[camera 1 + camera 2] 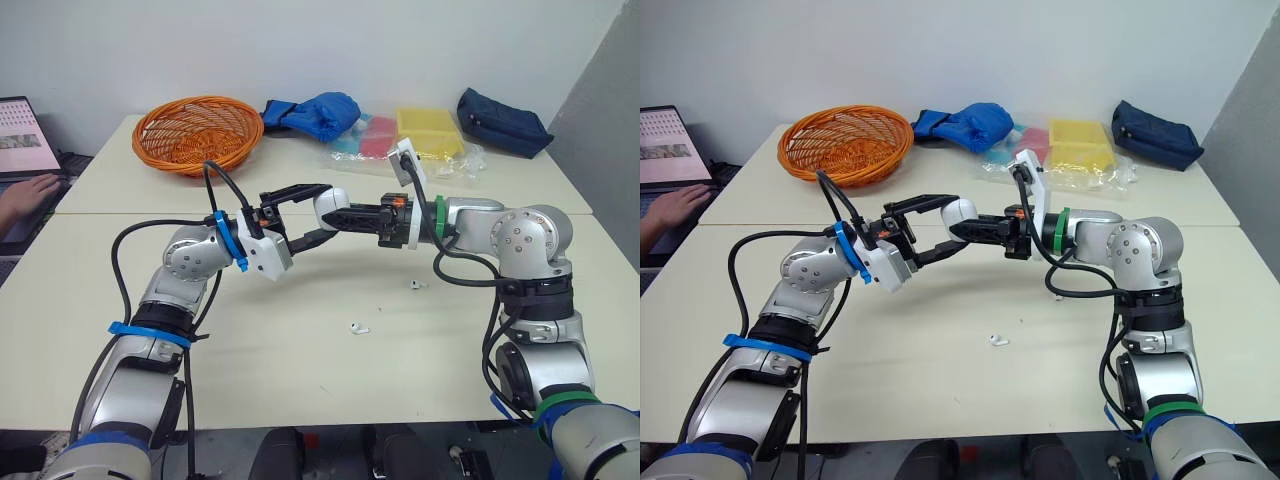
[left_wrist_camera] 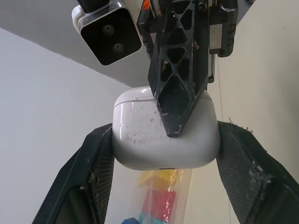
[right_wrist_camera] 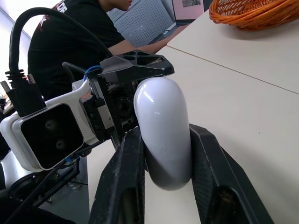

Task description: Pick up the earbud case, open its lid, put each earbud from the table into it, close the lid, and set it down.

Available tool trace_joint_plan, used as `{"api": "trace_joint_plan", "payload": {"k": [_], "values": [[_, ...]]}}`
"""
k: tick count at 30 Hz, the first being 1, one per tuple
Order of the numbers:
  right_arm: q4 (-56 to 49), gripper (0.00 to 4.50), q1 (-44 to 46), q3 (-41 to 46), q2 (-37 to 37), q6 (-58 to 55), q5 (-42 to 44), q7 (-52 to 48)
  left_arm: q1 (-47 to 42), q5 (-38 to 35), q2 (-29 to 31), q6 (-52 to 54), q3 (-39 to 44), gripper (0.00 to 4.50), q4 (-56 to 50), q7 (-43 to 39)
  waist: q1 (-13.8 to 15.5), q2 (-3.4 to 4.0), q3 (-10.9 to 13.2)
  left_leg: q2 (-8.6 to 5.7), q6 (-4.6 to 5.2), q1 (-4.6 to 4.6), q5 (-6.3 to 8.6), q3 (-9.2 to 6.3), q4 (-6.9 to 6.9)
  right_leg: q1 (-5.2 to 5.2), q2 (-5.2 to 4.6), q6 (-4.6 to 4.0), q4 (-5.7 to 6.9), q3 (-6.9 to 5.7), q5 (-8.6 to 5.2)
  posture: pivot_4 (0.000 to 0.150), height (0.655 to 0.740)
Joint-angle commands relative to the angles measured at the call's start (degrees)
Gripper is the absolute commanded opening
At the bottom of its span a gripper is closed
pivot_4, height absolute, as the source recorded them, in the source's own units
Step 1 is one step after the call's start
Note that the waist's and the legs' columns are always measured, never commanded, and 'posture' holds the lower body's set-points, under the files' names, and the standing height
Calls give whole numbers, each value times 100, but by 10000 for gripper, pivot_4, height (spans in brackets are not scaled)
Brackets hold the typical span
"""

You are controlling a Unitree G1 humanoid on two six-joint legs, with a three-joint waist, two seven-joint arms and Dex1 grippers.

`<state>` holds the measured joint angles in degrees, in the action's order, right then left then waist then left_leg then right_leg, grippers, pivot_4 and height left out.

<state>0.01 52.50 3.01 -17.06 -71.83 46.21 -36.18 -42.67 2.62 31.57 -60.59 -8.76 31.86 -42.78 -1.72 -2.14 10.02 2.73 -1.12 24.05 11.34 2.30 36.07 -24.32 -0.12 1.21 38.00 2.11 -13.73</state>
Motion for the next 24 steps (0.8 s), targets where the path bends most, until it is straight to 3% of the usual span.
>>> {"api": "trace_joint_plan", "payload": {"k": [1,23,24], "values": [[-71,9026,132,158,-58,45,80,3,-66,-88,32,-227,29,27801,-88,124,0,0,0,0,0,0,0,0,0,0,0,0,0,0,0,1500,7400],[-200,9022,57,-1,-161,47,55,-35,-163,-71,4,-329,-34,27801,74,141,0,0,0,0,0,0,0,0,0,0,0,1,-1,0,-1,1500,7400],[-181,12520,70,7,-163,47,66,-42,-166,-75,4,-330,-33,27801,77,142,0,0,0,0,0,0,0,0,0,0,0,1,0,0,-1,1500,7400]]}}
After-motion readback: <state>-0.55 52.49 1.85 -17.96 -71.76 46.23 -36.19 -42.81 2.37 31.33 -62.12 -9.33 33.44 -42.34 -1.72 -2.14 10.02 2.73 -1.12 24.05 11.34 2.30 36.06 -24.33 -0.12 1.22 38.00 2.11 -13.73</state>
